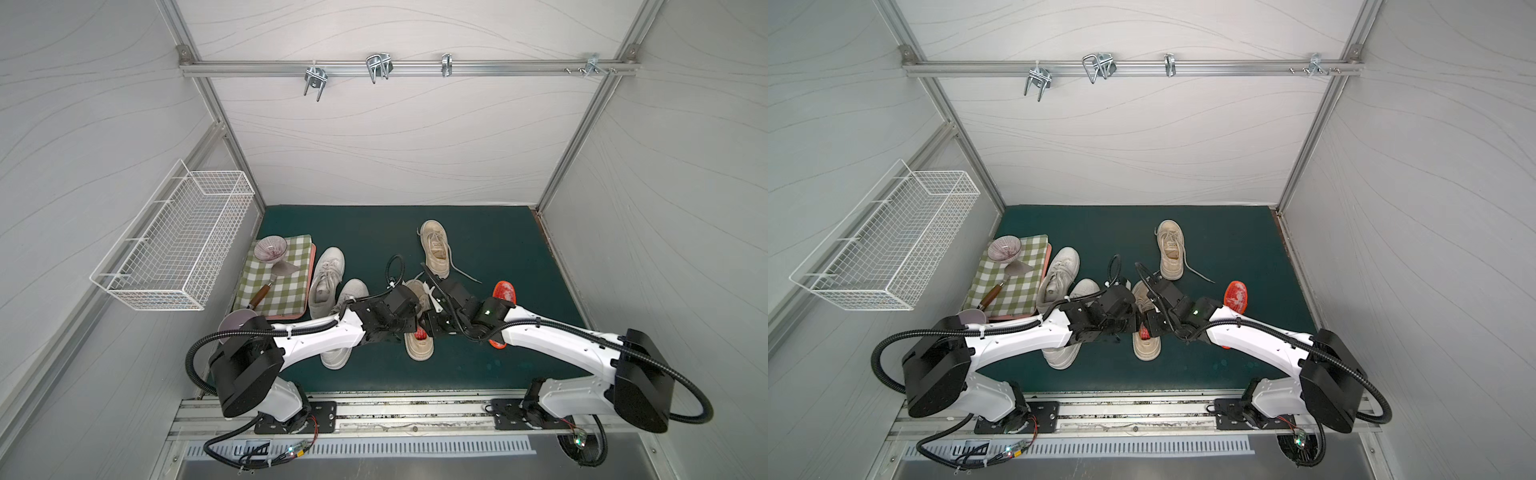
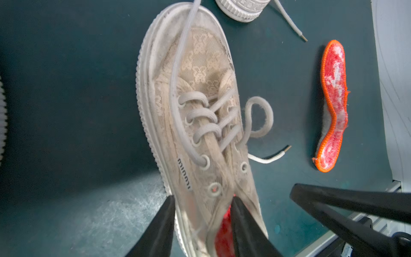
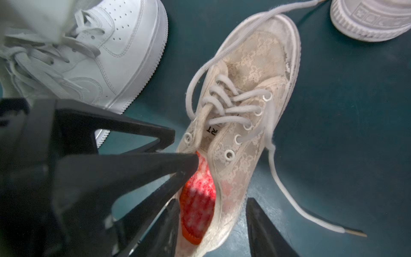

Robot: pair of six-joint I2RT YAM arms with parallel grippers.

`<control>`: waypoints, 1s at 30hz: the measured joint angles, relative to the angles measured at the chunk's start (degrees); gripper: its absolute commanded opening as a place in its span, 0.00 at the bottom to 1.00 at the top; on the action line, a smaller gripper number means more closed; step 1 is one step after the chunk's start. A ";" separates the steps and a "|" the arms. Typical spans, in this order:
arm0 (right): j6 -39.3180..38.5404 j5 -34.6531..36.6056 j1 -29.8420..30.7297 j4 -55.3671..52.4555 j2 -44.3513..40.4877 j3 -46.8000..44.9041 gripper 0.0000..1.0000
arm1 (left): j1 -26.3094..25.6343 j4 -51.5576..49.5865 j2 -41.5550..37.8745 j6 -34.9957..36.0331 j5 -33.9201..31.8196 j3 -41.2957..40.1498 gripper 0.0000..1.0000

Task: Remove the insole from the shoe
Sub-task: Untie the shoelace on the shoe, then adjust the shoe at the center of the board.

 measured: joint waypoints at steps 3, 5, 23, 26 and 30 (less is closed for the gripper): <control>0.26 0.17 0.33 0.39 0.59 -0.02 0.51 | 0.42 0.22 0.28 0.04 0.11 0.09 0.40; 0.66 0.31 0.46 0.90 1.09 -0.04 0.51 | 0.57 0.24 0.50 0.00 0.13 0.11 0.37; 1.77 5.64 0.61 2.38 8.74 2.05 0.23 | 1.11 2.75 1.44 -1.20 1.44 -0.63 0.04; 1.99 6.93 0.61 2.19 9.81 3.54 0.19 | 1.14 3.28 1.42 -1.38 1.42 -0.74 0.01; 2.64 8.35 0.61 1.99 10.05 3.76 0.13 | 1.29 3.69 1.40 -1.57 1.40 -0.94 0.00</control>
